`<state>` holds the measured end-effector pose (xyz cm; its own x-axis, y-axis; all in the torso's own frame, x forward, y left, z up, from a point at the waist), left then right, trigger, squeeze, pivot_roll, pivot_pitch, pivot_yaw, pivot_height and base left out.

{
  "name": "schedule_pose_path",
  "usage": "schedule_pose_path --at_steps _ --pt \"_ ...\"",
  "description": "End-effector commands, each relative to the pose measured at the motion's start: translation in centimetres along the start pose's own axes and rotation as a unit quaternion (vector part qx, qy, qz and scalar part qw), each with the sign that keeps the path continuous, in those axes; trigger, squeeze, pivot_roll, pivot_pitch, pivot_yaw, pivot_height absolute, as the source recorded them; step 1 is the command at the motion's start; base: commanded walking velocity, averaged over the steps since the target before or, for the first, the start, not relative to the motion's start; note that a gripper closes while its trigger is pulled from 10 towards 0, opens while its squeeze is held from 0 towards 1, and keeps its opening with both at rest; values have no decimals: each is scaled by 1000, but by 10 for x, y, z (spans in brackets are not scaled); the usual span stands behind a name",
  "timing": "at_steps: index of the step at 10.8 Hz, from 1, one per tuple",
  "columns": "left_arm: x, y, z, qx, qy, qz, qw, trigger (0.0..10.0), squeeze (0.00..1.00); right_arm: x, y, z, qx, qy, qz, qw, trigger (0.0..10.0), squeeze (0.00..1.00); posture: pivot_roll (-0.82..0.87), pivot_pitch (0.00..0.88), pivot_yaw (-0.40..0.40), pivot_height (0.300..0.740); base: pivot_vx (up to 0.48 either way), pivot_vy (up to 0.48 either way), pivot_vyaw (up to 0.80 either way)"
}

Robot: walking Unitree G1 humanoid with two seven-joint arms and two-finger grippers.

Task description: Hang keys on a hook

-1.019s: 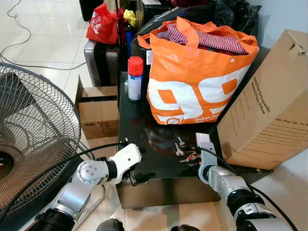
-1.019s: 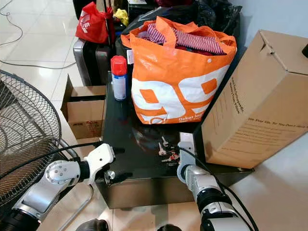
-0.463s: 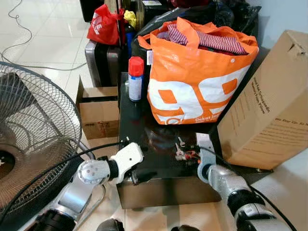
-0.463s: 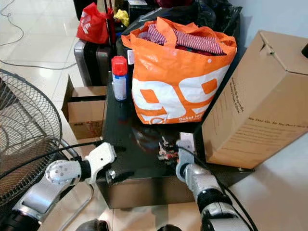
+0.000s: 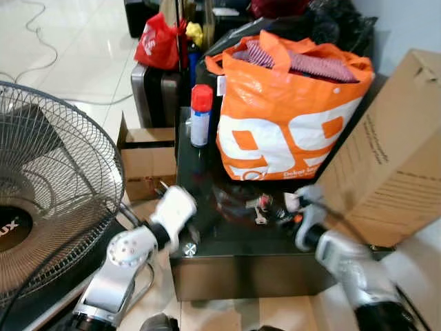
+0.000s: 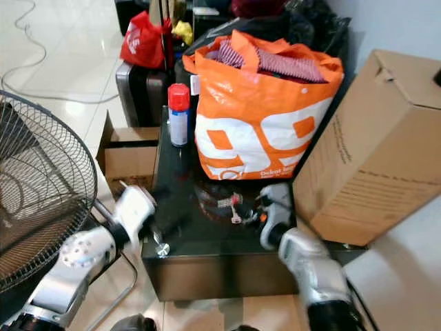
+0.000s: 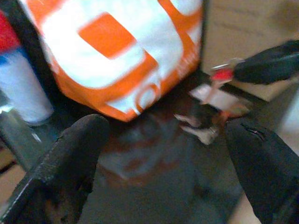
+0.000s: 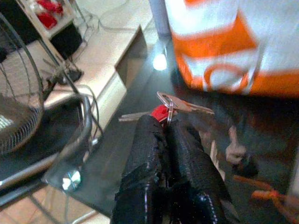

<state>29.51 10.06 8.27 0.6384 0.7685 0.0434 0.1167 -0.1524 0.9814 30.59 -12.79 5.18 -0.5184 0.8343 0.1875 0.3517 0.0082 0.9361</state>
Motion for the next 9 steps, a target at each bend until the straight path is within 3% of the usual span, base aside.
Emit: schedule_pose_path --at_steps 1,3,4,5,6,9 --pt "5 7 -2 -12 26 0 1000 10000 0 -3 16 -9 -26 -9 -5 1000 0 0 -45 0 -43 740 0 0 0" --pt "19 26 -11 -50 113 10 992 10000 0 -1 57 -28 -91 -61 -63 992 0 0 -42 0 -36 740 0 0 0" --pt "22 28 -13 -55 138 6 989 10000 0 1 67 -35 -103 -77 -82 988 1020 0 -41 0 -37 740 0 0 0" --pt "25 30 -16 -57 160 -2 985 10000 0 3 73 -42 -105 -99 -107 984 6235 0 -41 0 -38 740 0 0 0" --pt "27 29 -17 -54 175 -5 983 10000 0 2 77 -47 -104 -135 -131 977 10000 0 -40 0 -37 740 0 0 0" --pt "26 30 -11 -49 178 8 983 10000 0 -9 79 -49 -103 -201 -111 968 10000 0 -44 0 -35 740 -260 0 0"
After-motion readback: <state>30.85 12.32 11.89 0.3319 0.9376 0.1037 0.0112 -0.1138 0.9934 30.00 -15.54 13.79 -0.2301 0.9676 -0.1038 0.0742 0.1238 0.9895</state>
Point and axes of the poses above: a point about 5 cm out from each wrist's last joint towards the gripper, its own z axis pointing out of the wrist towards the gripper, its own y axis along the axis of the wrist's last joint, x = y × z, the point moved 5 cm from there along z, pointing out of the wrist towards the gripper, and after that the axes turned 9 degrees about -z, right-handed, at the moved point
